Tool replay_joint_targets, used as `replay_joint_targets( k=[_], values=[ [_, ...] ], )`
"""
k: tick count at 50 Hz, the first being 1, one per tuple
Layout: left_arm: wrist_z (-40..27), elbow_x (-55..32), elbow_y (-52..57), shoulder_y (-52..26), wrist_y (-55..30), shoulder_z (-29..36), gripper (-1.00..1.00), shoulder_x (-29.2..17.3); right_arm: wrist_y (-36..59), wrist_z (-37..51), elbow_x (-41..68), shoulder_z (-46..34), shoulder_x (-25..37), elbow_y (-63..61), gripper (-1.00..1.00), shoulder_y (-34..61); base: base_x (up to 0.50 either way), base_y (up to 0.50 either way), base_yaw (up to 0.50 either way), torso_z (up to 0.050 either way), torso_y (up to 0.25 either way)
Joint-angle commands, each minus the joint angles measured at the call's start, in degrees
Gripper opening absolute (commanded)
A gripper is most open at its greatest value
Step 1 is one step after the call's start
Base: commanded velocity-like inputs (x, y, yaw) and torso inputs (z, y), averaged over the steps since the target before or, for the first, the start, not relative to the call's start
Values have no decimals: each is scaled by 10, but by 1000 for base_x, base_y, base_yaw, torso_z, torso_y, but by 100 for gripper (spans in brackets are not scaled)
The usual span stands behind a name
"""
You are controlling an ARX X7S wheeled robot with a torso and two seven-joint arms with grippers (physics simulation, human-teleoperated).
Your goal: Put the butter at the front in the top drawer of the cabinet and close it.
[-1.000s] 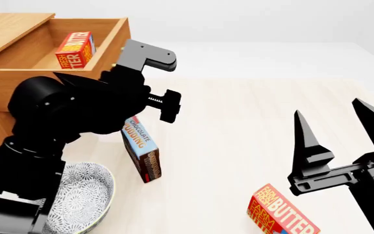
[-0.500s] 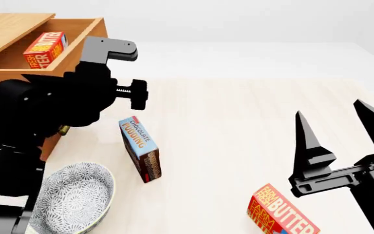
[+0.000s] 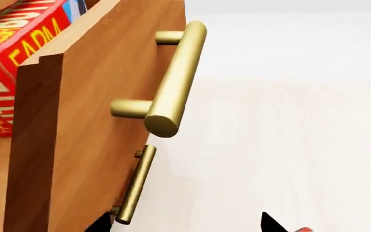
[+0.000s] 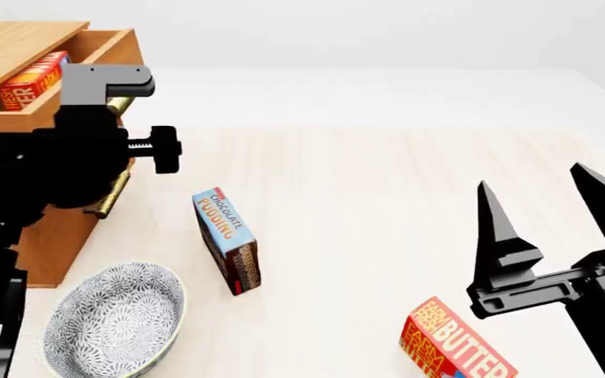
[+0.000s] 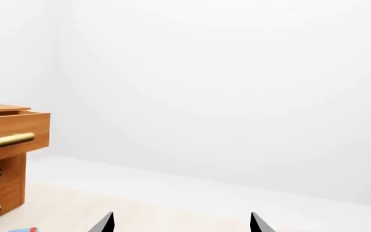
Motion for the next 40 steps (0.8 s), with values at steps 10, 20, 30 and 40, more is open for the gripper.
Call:
replay_joint_targets(
  k=[10,20,30,40],
  values=[
    [-23,38,-69,-13,35,-31,100,-46,-17,3,-8,-2,10,3,100,-15,0,0,0,0,0],
    [-53,52,-95,-3,55,-55,100,-77,-1,1,-1,2,1,2,100,-7,0,0,0,0,0],
    [-110,74,-107,13,76,-79,100,-106,2,-1,-1,3,-2,3,100,-7,0,0,0,0,0],
    [-166,90,-86,31,65,-82,100,-124,7,-1,2,6,-3,1,100,-5,1,4,6,0,0]
  ],
)
